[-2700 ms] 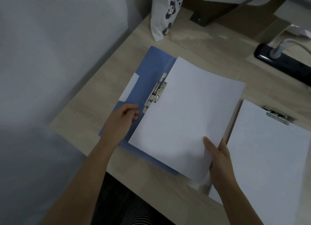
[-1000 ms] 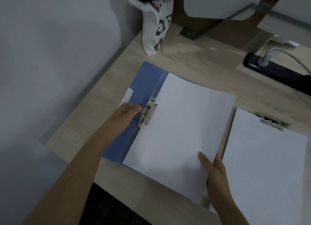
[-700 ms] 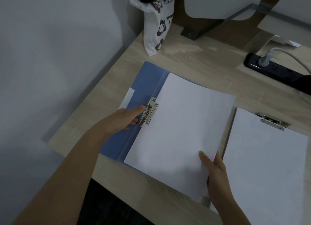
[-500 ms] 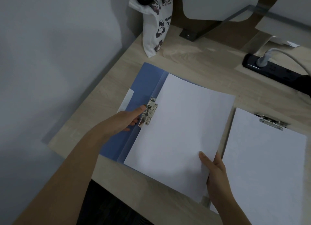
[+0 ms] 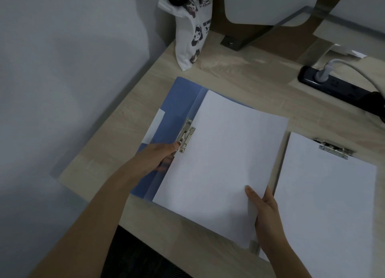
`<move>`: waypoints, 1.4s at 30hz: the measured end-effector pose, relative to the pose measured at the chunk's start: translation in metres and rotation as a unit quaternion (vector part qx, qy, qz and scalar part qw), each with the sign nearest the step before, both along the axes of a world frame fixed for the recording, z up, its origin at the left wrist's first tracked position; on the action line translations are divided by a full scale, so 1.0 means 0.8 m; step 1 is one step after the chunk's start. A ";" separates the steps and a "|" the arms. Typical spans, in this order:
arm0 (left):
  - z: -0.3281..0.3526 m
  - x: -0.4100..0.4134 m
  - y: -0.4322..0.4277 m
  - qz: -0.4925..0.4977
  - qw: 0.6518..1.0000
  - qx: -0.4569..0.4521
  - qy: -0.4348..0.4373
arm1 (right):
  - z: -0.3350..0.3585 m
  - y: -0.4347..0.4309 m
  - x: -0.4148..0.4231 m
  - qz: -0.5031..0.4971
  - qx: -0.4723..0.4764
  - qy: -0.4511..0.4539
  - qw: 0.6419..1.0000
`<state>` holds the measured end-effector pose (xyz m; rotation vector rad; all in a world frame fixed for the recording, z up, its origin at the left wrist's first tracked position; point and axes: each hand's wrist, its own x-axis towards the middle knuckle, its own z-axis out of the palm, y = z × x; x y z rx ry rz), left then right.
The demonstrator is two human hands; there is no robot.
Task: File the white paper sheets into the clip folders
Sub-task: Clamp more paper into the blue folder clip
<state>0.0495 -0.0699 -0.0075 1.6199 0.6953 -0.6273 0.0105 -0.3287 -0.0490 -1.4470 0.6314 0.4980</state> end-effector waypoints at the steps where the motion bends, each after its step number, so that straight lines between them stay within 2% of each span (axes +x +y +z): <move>1: -0.002 -0.003 -0.001 0.006 1.000 0.000 -0.018 | -0.001 0.000 -0.001 -0.001 -0.002 0.001 1.000; 12: -0.023 -0.013 -0.005 0.016 0.985 0.110 -0.133 | -0.010 -0.003 -0.001 -0.008 -0.004 -0.007 1.000; 16: -0.022 -0.015 -0.004 0.018 0.986 0.085 -0.143 | -0.010 -0.002 -0.001 -0.003 0.003 -0.014 1.000; 18: -0.019 -0.016 -0.004 0.024 0.987 0.071 -0.139 | -0.008 -0.001 -0.001 0.012 -0.027 -0.031 0.999; 21: -0.017 -0.017 -0.008 0.021 0.986 0.083 -0.141 | -0.002 0.008 0.005 0.032 -0.136 -0.073 0.987; 23: -0.014 -0.019 -0.013 0.026 0.984 0.095 -0.149 | 0.005 0.012 0.004 0.079 -0.244 -0.089 0.962; 25: -0.002 -0.021 -0.019 0.029 0.979 0.113 -0.167 | 0.005 0.006 0.000 0.190 -0.381 -0.142 0.894; 26: 0.007 -0.023 -0.022 0.032 0.977 0.113 -0.179 | 0.002 0.002 -0.003 0.245 -0.411 -0.164 0.863; 27: 0.018 -0.024 -0.027 0.035 0.975 0.103 -0.193 | 0.003 -0.004 -0.004 0.287 -0.407 -0.169 0.851; 31: 0.075 -0.033 -0.058 0.039 0.969 0.044 -0.239 | 0.022 -0.017 0.002 0.342 -0.331 -0.144 0.868; 33: 0.103 -0.037 -0.082 0.030 0.967 0.012 -0.254 | 0.045 -0.024 0.008 0.310 -0.254 -0.099 0.911; 35: 0.125 -0.039 -0.113 0.006 0.963 -0.025 -0.268 | 0.077 -0.037 0.011 0.249 -0.111 -0.042 0.961; 36: 0.132 -0.039 -0.127 -0.011 0.961 -0.042 -0.274 | 0.091 -0.043 0.012 0.216 -0.040 -0.028 0.975; 39: 0.148 -0.040 -0.181 -0.074 0.952 -0.080 -0.287 | 0.137 -0.082 0.004 0.131 0.105 -0.050 0.985; 42: 0.139 -0.039 -0.230 -0.131 0.948 -0.090 -0.276 | 0.172 -0.125 -0.008 0.087 0.174 -0.093 0.976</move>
